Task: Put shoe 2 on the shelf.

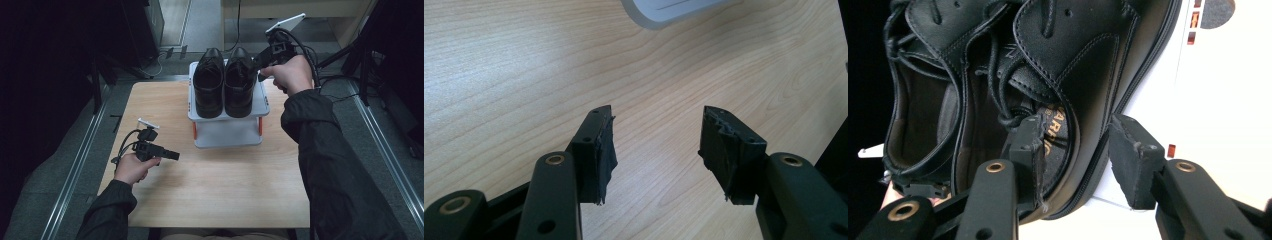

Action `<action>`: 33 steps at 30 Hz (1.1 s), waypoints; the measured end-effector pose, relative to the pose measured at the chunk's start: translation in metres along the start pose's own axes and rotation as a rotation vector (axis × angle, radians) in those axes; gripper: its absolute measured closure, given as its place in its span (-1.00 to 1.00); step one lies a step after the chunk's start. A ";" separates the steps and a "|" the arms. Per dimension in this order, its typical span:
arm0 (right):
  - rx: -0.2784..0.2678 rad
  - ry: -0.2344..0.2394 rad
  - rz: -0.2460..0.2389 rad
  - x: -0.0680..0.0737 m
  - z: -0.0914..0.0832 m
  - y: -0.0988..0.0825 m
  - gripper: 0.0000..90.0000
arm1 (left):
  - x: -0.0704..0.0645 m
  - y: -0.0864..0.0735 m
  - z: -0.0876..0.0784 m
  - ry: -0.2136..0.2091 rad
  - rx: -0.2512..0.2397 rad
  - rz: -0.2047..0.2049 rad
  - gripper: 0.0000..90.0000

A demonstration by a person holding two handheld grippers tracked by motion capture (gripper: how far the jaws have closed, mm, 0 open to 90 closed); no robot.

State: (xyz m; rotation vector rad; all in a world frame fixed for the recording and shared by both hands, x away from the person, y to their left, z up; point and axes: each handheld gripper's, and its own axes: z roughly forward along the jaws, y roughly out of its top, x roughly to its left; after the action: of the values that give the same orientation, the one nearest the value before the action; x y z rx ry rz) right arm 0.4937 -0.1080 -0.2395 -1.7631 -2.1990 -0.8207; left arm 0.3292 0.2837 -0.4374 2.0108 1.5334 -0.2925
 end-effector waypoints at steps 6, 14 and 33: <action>0.003 0.003 -0.035 -0.008 -0.010 -0.004 0.29 | 0.000 0.000 0.000 0.004 -0.002 -0.003 0.04; -0.002 0.011 -0.059 -0.028 -0.010 -0.016 0.22 | -0.001 0.000 0.001 0.009 -0.001 0.008 0.04; -0.004 0.021 -0.061 -0.082 0.005 -0.048 0.22 | -0.002 0.000 0.003 0.020 -0.008 0.017 0.03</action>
State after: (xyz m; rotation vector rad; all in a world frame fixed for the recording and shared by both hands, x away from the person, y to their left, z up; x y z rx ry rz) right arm 0.4708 -0.1798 -0.2980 -1.6889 -2.2489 -0.8543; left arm 0.3290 0.2802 -0.4383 2.0248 1.5266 -0.2602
